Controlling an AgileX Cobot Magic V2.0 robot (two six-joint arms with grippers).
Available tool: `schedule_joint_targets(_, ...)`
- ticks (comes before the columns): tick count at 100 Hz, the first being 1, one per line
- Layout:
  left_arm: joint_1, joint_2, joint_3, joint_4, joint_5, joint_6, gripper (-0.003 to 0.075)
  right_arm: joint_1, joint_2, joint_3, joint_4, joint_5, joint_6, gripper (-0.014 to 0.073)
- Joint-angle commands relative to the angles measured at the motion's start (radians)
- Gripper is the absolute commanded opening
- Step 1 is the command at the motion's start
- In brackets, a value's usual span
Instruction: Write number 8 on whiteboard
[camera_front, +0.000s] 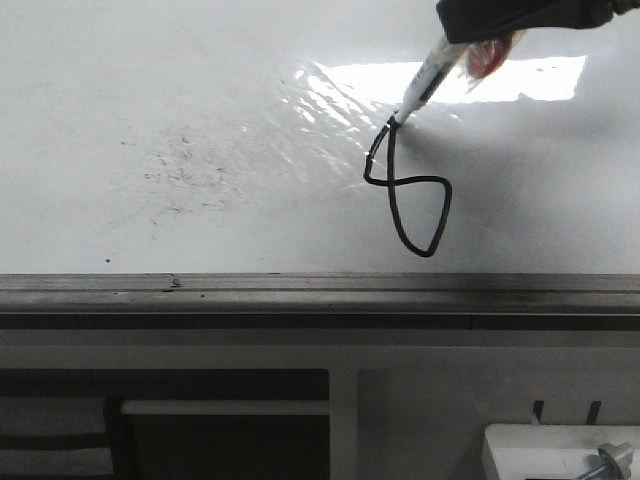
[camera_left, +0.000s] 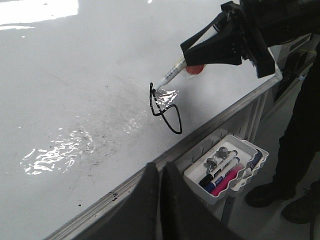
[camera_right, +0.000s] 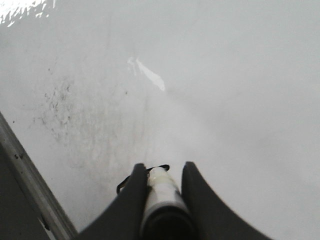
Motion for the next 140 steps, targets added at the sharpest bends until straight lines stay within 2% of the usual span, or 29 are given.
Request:
schedule_joint_targets(1,0.003,0.006,-0.026,-0.041,-0.04,-0.011,-0.002,-0.007,-0.003,-0.035,-0.016,-0.103,-0.006,-0.0043)
schedule_joint_targets(19,0.003,0.006,-0.026,-0.041,-0.04,-0.011,-0.002,-0.007,-0.038,-0.043,-0.016,-0.004,-0.006,-0.0043)
schedule_joint_targets(33,0.003,0.006,-0.026,-0.037,-0.04,-0.011,-0.002,-0.007,-0.167,-0.092,-0.016,0.251,-0.006,-0.0043)
schedule_joint_targets(40,0.003,0.013,-0.026,-0.04,-0.039,-0.011,0.0006,-0.007,-0.222,-0.11,-0.016,0.368,-0.006,-0.0043)
schedule_joint_targets(47,0.003,0.033,-0.026,-0.074,-0.007,0.021,0.0099,-0.007,-0.251,-0.113,-0.016,0.487,-0.006,-0.0043)
schedule_joint_targets(59,-0.02,0.118,-0.032,-0.168,0.1,0.234,0.0377,-0.007,-0.24,-0.113,-0.016,0.674,-0.006,-0.0043)
schedule_joint_targets(66,-0.056,0.176,-0.045,-0.255,0.106,0.323,0.0455,-0.007,-0.216,-0.113,-0.016,0.723,-0.006,-0.0043)
schedule_joint_targets(76,-0.108,0.269,-0.08,-0.35,0.149,0.518,0.0439,-0.007,-0.184,-0.113,0.013,0.736,-0.006,-0.0043)
schedule_joint_targets(82,-0.151,0.337,-0.114,-0.354,0.175,0.57,0.0406,-0.007,-0.169,-0.113,0.044,0.736,-0.021,-0.0043)
schedule_joint_targets(92,-0.209,0.458,-0.161,-0.351,0.191,0.575,0.0372,-0.007,-0.157,-0.113,0.093,0.749,-0.101,-0.0043)
schedule_joint_targets(113,-0.316,0.697,-0.276,-0.351,0.191,0.612,0.0369,-0.007,-0.155,-0.113,0.108,0.769,-0.109,-0.0043)
schedule_joint_targets(125,-0.347,0.792,-0.319,-0.351,0.191,0.672,0.0369,-0.007,-0.155,-0.113,0.106,0.772,-0.109,-0.0043)
schedule_joint_targets(140,-0.358,0.88,-0.356,-0.357,0.191,0.677,0.0368,-0.007,-0.155,-0.113,0.102,0.777,-0.109,-0.0043)
